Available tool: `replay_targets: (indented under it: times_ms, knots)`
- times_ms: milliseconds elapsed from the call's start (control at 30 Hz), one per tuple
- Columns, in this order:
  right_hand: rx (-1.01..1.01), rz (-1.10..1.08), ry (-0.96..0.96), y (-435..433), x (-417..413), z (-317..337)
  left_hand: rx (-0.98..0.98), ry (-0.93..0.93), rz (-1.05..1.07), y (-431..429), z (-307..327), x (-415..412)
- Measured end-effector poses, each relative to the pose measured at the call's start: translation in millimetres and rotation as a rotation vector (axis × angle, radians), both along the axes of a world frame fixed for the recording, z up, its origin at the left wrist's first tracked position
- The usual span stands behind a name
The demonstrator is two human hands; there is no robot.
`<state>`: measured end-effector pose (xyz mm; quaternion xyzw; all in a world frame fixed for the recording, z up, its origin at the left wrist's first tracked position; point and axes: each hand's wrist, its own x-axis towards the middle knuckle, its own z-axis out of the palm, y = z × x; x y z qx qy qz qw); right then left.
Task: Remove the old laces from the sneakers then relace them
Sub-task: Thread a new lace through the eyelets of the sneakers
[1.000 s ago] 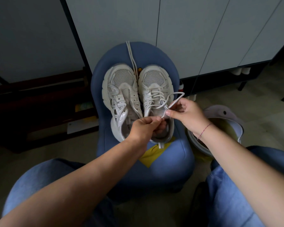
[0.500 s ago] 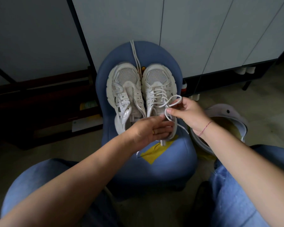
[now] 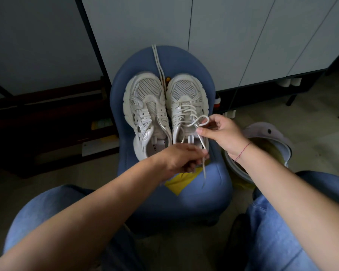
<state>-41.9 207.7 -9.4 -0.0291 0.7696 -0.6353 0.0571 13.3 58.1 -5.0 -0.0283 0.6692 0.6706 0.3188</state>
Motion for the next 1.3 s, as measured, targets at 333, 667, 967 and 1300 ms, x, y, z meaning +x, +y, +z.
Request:
replay_targets:
  times_ms: [333, 667, 967, 1300]
  knots:
    - [-0.026, -0.009, 0.014, -4, 0, 0, 0.290, -0.153, 0.163, -10, 8, -4]
    - [-0.007, -0.014, 0.022, -3, 1, -1, 0.090, -0.015, 0.175, -3, 4, -2]
    - [0.032, -0.012, 0.031, -2, 1, 1, -0.090, -0.034, -0.078, -13, 1, 10]
    - [0.048, -0.025, 0.017, -3, 1, 1, -0.140, 0.071, 0.015, -20, 5, 5]
